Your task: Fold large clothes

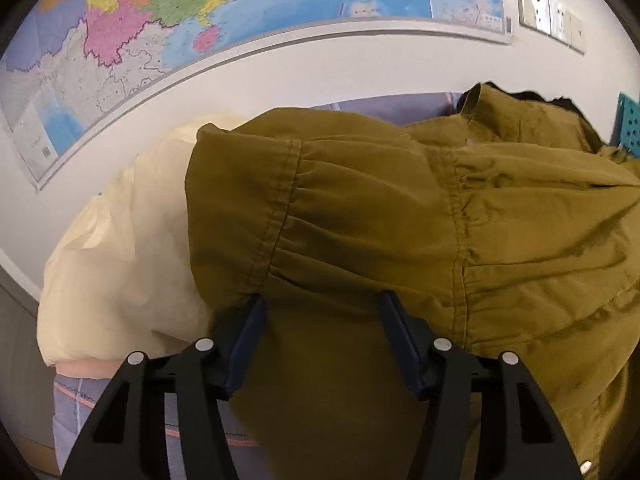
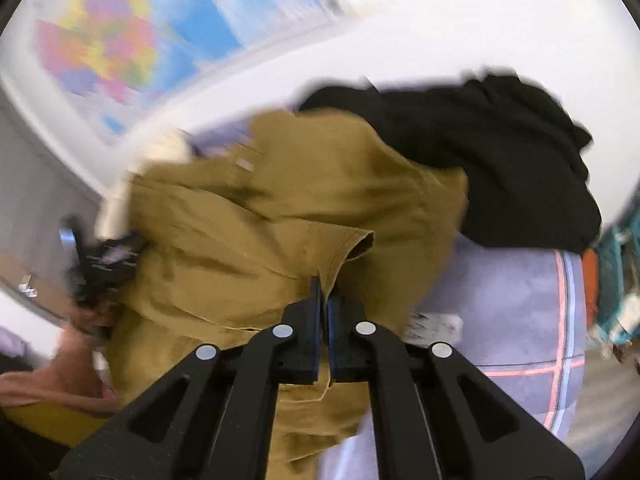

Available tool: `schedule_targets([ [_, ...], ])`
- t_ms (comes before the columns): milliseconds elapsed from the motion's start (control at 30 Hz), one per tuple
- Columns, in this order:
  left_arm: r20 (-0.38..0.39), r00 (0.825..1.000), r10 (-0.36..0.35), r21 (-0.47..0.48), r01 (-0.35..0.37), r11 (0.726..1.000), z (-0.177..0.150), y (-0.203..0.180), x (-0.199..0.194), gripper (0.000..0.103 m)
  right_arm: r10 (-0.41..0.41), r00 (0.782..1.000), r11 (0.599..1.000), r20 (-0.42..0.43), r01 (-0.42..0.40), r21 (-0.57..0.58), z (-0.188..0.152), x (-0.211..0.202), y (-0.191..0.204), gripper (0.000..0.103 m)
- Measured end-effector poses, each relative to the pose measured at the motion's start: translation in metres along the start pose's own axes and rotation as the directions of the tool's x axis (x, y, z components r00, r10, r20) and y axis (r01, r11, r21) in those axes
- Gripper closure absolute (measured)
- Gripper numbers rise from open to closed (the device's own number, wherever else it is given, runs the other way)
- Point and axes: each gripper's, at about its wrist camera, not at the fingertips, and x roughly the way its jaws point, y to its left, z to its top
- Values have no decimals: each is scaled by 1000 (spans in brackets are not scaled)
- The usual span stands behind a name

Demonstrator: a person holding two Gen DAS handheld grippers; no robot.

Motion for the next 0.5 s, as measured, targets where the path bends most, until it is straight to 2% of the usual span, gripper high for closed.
schedule_targets([
  [67,6,1000,22,15,-22,1000,-1,-4,0,45,-3,1000,1000,-17,3,29,-3,11,-6,88],
  [133,7,1000,15,12,-15,1000,-1,-2,-2,45,-8,1000,999,23,7,47,-7,6,-8,83],
  [200,8,1000,-1,-2,1,1000,-2,2,-7,44,-45,994,999,95,42,34,-10,-11,-4,57],
  [267,22,999,-26,-15,26,1000,-3,6,-16,44,-68,977,998,200,69,1,-16,-37,6,54],
  [367,71,993,-98,-5,99,995,-7,7,-37,43,-31,964,995,263,54,-80,-20,-47,27,54],
  [467,79,983,-167,21,165,986,-12,3,-46,42,22,975,983,223,19,-180,-25,-32,54,57],
  [500,66,979,-191,29,189,982,-13,0,-45,42,15,980,980,197,25,-199,-25,-20,59,57],
])
